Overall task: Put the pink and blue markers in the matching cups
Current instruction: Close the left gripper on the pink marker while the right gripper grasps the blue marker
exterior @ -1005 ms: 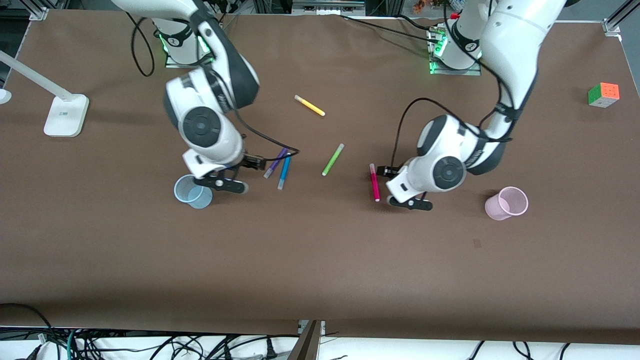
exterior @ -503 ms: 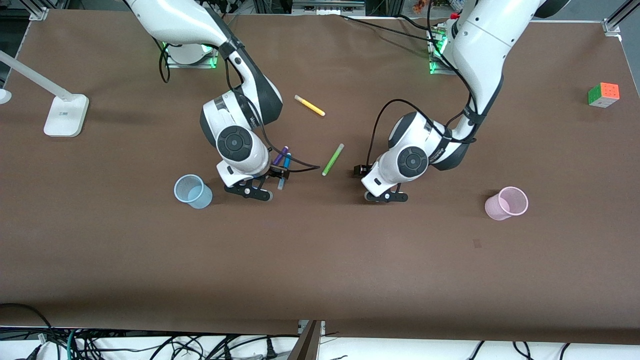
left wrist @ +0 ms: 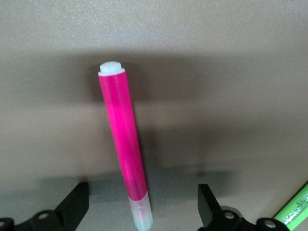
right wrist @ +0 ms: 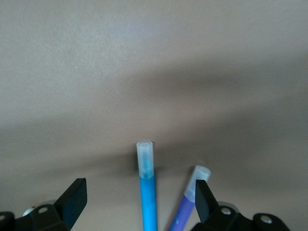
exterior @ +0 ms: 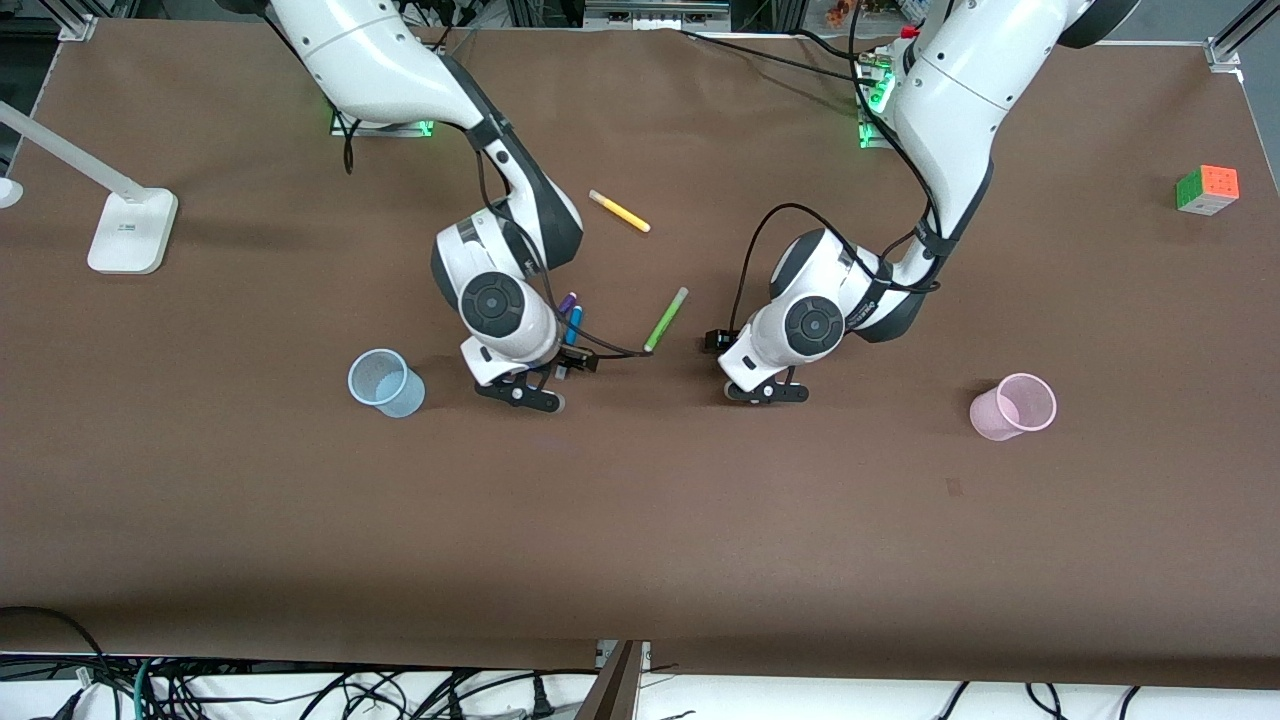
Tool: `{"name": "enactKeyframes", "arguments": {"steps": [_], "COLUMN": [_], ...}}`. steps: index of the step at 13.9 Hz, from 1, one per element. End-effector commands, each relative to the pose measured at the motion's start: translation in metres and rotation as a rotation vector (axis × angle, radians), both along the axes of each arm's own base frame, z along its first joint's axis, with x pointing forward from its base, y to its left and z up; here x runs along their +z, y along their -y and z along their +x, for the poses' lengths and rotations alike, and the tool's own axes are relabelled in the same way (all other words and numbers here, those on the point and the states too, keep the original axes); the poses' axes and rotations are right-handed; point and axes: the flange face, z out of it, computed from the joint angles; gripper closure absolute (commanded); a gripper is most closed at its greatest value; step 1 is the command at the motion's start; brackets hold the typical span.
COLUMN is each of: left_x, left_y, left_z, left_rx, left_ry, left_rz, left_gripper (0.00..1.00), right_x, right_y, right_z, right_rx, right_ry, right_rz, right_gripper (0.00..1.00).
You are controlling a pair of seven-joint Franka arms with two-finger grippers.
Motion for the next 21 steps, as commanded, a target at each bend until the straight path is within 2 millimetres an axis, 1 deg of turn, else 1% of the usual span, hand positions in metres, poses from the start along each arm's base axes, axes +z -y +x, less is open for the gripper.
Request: {"name": "enactKeyframes", "arguments": {"steps": [1,2,3,4,5,6,7,9,12,13,16,18,19,20,21], "left_x": [0.003,0.004,0.005,0.004,0.004,0.005,0.005,0.004,0.005,0.009,0.03,0.051,0.059,0.071,0.08], "left_y": [-0.002,-0.002,-0.002,-0.004,-0.005,-0.005,-0.005,-0.005,-0.008,-0.011,-0.022,-0.035,-0.042,-0.048,-0.054], "left_z": [-0.005,-0.005,-0.005,-0.005,-0.006,-0.006,-0.006,-0.006,-0.007,-0.006,-0.006,-0.002,-0.001,0.002,0.005], "left_rx": [-0.011,-0.011,-0.013,-0.014,-0.014,-0.015,-0.015,-0.015,-0.044,-0.063,-0.098,-0.161,-0.195,-0.216,-0.232], "left_ry": [0.009,0.01,0.011,0.001,-0.004,-0.004,-0.004,-0.008,-0.023,-0.023,-0.048,-0.054,-0.073,-0.098,-0.124], "left_rz": [0.028,0.027,0.027,0.033,0.036,0.036,0.036,0.038,0.068,0.09,0.148,0.243,0.304,0.359,0.409], "left_gripper": [0.19,0.32,0.49,0.63,0.77,0.88,0.93,1.0,1.0,1.0,1.0,1.0,1.0,1.0,1.0], "right_x": [-0.013,-0.015,-0.015,-0.016,-0.022,-0.025,-0.032,-0.039,-0.047,-0.046,-0.048,-0.047,-0.046,-0.044,-0.04], "right_y": [-0.01,-0.01,-0.01,-0.011,-0.011,-0.011,-0.01,-0.019,-0.016,-0.015,-0.013,-0.011,-0.011,-0.01,-0.009], "right_z": [0.0,-0.001,-0.001,-0.002,-0.003,-0.003,-0.005,-0.012,-0.02,-0.021,-0.027,-0.029,-0.03,-0.032,-0.032], "right_rx": [0.005,0.004,0.002,0.007,0.008,0.005,0.002,0.004,0.003,0.004,0.008,0.006,0.006,0.005,0.003], "right_ry": [0.016,0.016,0.016,0.016,0.014,0.025,0.039,0.055,0.035,0.029,0.019,0.015,0.012,0.012,0.013], "right_rz": [0.02,0.019,0.019,0.019,0.017,0.021,0.027,0.056,0.048,0.045,0.039,0.036,0.035,0.034,0.036], "right_gripper": [0.01,0.01,0.01,0.01,0.01,0.01,0.01,0.01,0.01,0.01,0.01,0.01,0.02,0.06,0.07]}}
